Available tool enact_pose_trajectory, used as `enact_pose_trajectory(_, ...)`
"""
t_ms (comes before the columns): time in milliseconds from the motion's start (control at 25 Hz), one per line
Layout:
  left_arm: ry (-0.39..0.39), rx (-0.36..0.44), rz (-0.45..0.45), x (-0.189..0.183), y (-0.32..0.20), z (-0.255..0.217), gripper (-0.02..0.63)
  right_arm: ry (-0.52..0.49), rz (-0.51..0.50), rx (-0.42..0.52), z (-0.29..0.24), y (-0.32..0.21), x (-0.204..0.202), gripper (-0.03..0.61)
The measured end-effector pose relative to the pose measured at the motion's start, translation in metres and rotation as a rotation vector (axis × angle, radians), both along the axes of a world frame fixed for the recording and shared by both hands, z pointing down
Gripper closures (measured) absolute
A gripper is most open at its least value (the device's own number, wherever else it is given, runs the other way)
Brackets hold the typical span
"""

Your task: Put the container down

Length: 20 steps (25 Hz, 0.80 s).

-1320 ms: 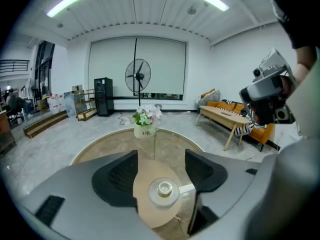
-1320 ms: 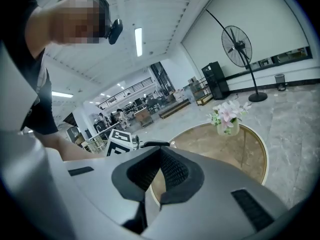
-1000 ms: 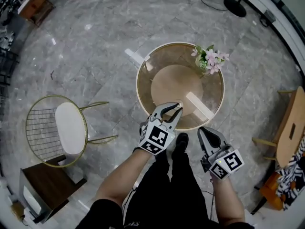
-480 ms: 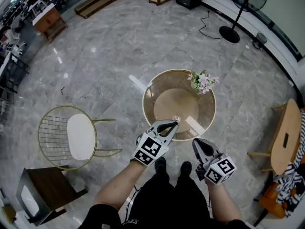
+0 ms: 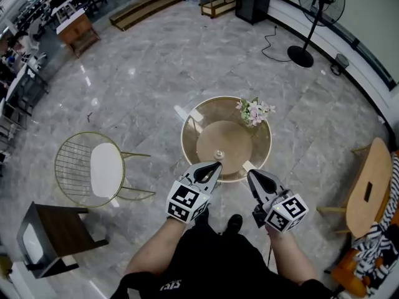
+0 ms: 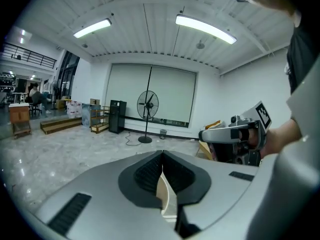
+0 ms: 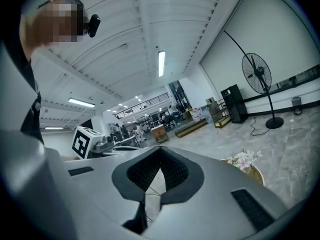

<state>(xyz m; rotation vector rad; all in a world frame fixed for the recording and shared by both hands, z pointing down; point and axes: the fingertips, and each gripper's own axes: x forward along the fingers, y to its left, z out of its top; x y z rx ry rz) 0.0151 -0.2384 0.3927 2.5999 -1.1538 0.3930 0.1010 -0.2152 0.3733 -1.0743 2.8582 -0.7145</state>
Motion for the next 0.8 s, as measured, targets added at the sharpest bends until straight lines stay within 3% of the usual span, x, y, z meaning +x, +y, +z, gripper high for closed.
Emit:
enact_pose_trajectory(160, -0.068, 0.058, -0.013, 0.024, 0.028, -0.023, 0.597, -0.027, -0.012, 0.001, -0.012, 0.015, 0.033, 0.565)
enact_pose_trajectory(400, -0.098, 0.097, -0.142, 0.027, 0.047, -0.048, 0.597, -0.064, -0.089, 0.009, -0.021, 0.021, 0.049, 0.565)
enact_pose_trajectory(600, -0.071, 0.153, -0.238, 0.013, 0.055, -0.066, 0.597, -0.064, -0.126, 0.041, -0.039, 0.023, 0.044, 0.565)
enact_pose_trajectory(800, -0.022, 0.148, -0.231, 0.002, 0.048, -0.074, 0.597, -0.016, -0.112, 0.101, -0.056, 0.028, 0.039, 0.565)
